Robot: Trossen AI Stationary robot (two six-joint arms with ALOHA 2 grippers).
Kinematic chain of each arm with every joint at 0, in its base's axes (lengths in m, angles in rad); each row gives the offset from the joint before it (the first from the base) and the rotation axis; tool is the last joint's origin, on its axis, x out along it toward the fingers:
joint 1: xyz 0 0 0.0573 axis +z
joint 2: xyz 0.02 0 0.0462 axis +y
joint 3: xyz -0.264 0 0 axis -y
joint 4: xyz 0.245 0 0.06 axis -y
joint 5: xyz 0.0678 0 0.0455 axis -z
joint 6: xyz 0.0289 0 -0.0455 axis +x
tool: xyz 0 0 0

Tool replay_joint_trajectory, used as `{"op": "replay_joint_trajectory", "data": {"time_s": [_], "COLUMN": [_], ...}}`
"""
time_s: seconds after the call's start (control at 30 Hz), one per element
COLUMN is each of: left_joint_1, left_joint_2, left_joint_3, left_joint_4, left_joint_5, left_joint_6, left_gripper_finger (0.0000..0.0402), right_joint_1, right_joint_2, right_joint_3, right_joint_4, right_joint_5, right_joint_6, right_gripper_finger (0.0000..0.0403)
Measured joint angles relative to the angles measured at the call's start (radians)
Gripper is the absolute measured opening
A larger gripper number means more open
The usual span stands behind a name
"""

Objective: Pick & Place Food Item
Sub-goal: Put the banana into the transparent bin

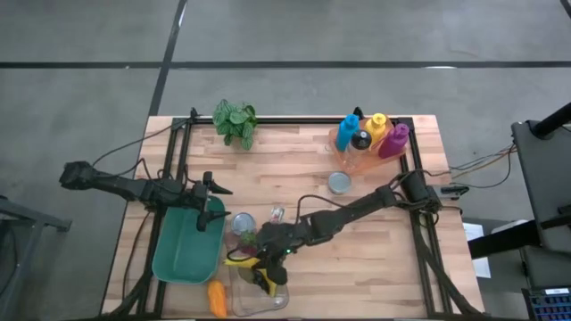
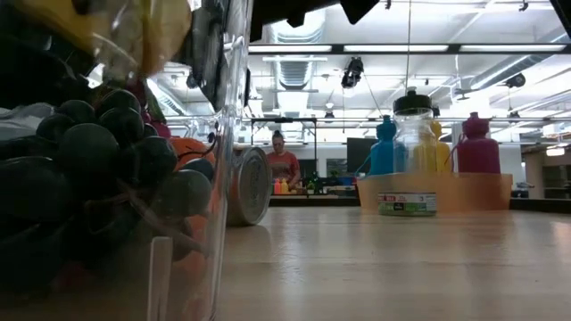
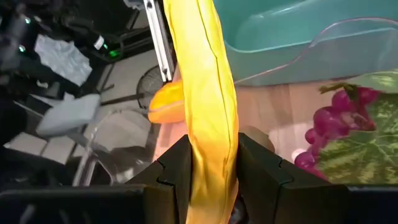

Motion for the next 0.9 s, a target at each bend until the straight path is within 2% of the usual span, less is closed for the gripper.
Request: {"op": "replay_joint_trajectory", "data": {"time_s": [0.43,0.63,0.73,0.9], "left_joint_1": [0.0,0.0,0.0,0.0], "left_joint_2": [0.0,0.0,0.0,0.0], "left_joint_3": [0.0,0.0,0.0,0.0], "left_joint_4": [0.0,0.0,0.0,0.0], "left_joint_5": [0.0,0.0,0.0,0.0], "left_joint_6": [0.0,0.0,0.0,0.0], "left_gripper_finger": [0.0336,0.0336,0.0336,0.0336], "right_joint_1": [0.0,0.002,0.007,0.014], "right_joint_2": [0.0,0.0,0.0,0.0], "right_joint_3": [0.0,0.016,0.037,0.048], "right_joint_4": [-0.018,-0.04,-0.058,-0.071], "right_joint_5": [0.014,0.061,0.087,0.087], "right_joint_6": [-0.015,-0.047,-0.074,-0.079], "right_gripper_finger": [0.0105,0.0107,0.0128,0.0183]}}
